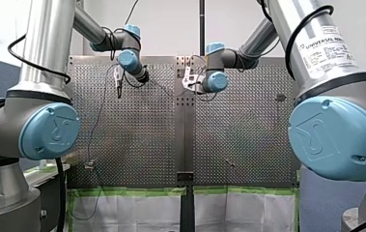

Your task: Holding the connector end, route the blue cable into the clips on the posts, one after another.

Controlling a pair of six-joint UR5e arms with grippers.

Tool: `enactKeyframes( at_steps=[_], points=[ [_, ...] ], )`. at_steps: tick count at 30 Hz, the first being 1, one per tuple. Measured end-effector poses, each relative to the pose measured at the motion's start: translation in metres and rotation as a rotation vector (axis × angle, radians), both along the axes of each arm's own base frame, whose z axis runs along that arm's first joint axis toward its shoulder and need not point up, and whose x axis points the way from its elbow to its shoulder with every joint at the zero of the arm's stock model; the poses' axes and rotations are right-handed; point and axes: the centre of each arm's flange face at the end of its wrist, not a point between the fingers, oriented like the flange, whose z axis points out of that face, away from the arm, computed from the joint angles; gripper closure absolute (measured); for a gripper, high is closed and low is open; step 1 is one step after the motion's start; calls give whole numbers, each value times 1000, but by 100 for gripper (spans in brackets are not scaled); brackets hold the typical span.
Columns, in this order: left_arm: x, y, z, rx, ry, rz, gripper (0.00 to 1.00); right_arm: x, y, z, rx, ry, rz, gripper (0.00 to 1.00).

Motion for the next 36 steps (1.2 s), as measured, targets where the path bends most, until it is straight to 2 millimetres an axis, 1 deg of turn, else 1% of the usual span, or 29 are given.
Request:
enactKeyframes(
  at_steps=[1, 4, 8, 13, 19, 23, 28, 36],
  points=[
    [0, -3, -4, 2, 7, 0, 98, 0, 0, -2, 2, 4, -1, 100],
    [-2, -16, -25, 12, 35, 0, 98, -1, 1, -13, 13, 18, -5, 100],
    [-7, -30, -53, 20, 65, 0, 98, -2, 0, -36, 39, 47, -13, 100],
    [-17, -48, -91, 31, 101, 0, 98, -3, 0, -71, 73, 79, -19, 100],
    [-35, -72, -119, 39, 110, -30, 98, -1, -3, -107, 101, 119, -20, 100],
    [-42, -86, -140, 54, 133, -53, 98, 1, -6, -131, 118, 138, -20, 100],
    [-42, -98, -166, 49, 151, -72, 98, 0, -10, -158, 137, 161, -25, 100],
    [-35, -106, -201, 55, 155, -74, 98, 1, -15, -200, 154, 176, -29, 100]
  ],
)
